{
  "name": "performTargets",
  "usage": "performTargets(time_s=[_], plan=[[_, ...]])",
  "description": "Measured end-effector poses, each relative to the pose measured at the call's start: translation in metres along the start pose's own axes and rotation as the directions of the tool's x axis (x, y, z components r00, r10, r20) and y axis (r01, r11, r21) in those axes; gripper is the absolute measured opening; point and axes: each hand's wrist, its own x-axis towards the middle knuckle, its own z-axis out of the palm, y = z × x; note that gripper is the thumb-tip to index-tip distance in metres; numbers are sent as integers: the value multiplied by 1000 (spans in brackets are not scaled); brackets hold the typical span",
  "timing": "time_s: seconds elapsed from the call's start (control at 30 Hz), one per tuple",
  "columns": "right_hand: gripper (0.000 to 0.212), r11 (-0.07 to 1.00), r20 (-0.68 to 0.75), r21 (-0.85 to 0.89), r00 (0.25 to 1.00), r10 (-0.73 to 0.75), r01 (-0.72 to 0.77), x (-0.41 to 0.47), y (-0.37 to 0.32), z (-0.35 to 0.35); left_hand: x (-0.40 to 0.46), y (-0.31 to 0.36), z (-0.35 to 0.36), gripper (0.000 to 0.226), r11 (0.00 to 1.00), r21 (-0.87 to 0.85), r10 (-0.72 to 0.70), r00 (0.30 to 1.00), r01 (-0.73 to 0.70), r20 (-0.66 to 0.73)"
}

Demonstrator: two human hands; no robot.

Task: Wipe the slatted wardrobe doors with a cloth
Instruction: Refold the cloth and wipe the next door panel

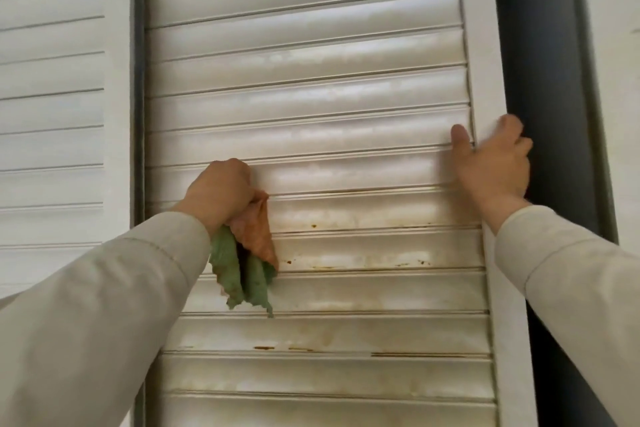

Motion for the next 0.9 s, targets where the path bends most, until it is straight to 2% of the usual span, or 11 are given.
performTargets(time_s=[0.1, 0.37, 0.6, 0.77, 0.9], plan=[[80, 983, 106, 80, 982, 155, -164, 15, 3, -14, -1, 13, 1, 37, 999, -44, 8, 1000, -7, 20], [75, 960, 280, 215, 953, 118, -182, 24, 9, -20, -10, 109, 15, 31, 984, -79, 160, 987, -159, 8], [73, 956, 332, 221, 936, 114, -195, 24, 5, -22, -21, 190, 23, 24, 957, -165, 241, 971, -239, -11], [70, 956, 343, 227, 934, 99, -185, 23, 7, -27, -35, 234, 30, 19, 940, -238, 253, 967, -244, 7], [71, 959, 337, 225, 937, 90, -172, 21, 7, -32, -29, 219, 31, 38, 949, -240, 212, 977, -203, 14]])
